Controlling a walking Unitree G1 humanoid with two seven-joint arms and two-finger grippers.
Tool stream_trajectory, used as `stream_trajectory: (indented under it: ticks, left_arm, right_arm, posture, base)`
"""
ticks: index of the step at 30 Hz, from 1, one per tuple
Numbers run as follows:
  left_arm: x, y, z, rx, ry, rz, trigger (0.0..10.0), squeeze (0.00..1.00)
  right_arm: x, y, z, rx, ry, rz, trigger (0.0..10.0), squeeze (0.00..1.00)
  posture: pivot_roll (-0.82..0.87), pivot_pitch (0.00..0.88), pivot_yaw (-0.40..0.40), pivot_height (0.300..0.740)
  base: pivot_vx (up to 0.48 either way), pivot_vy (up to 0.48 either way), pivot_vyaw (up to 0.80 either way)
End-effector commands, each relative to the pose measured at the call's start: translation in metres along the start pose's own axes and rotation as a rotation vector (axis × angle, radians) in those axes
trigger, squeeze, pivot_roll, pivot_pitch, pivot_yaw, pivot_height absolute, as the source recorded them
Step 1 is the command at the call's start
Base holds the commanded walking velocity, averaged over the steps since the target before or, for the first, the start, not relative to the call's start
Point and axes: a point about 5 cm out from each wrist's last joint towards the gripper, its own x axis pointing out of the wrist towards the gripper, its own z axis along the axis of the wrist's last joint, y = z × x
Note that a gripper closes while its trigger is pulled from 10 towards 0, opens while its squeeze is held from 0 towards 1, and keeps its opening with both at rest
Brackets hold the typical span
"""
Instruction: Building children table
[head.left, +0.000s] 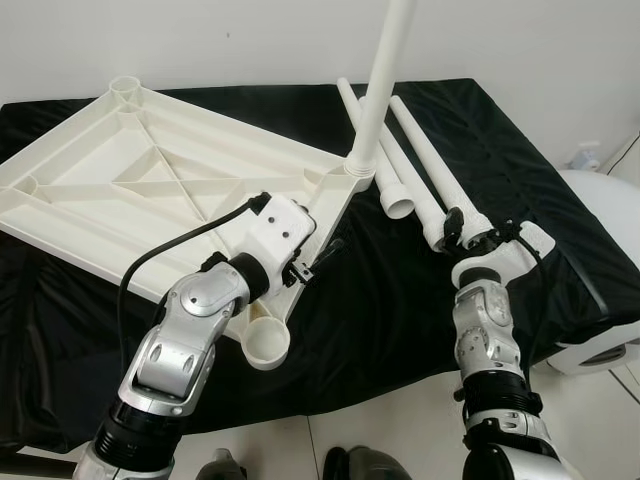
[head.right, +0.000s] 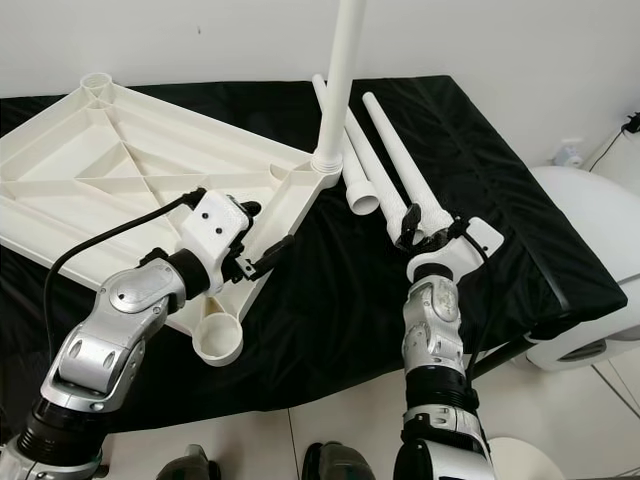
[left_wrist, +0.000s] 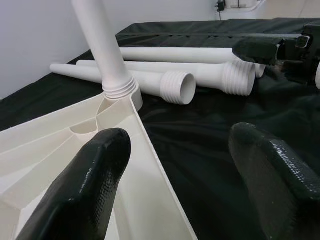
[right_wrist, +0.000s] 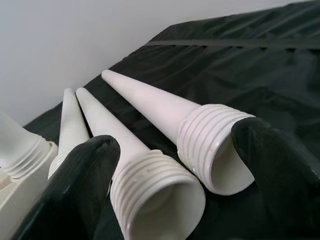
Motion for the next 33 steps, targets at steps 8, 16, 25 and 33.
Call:
stream_trajectory:
  ticks: [8, 16, 25, 33]
  left_arm:
    - [-0.005, 0.0, 0.001, 0.012, 0.014, -0.001, 10.0, 0.0]
    - [-0.007, 0.0, 0.004, 0.025, 0.019, 0.006, 10.0, 0.0]
    - [-0.01, 0.0, 0.005, 0.037, 0.025, 0.013, 10.0, 0.0]
    - [-0.015, -0.001, 0.007, 0.04, 0.032, 0.006, 10.0, 0.0]
  right_arm:
    - [-0.006, -0.001, -0.01, 0.057, 0.031, -0.001, 10.0, 0.0]
    - [-0.003, 0.0, -0.013, 0.097, 0.047, 0.012, 10.0, 0.0]
    - [0.004, 0.009, -0.007, 0.165, 0.019, 0.053, 10.0, 0.0]
    - [0.011, 0.013, -0.008, 0.236, 0.036, 0.081, 10.0, 0.0]
  posture:
    - [0.06, 0.103, -0.023, 0.74]
    - [0.08, 0.097, -0.018, 0.74]
    - [0.09, 0.103, -0.006, 0.74]
    - [0.11, 0.113, 0.006, 0.74]
  base:
    - [0.0, 0.0, 0.0]
    - [0.0, 0.0, 0.0]
    - [0.0, 0.0, 0.0]
    - [0.0, 0.0, 0.0]
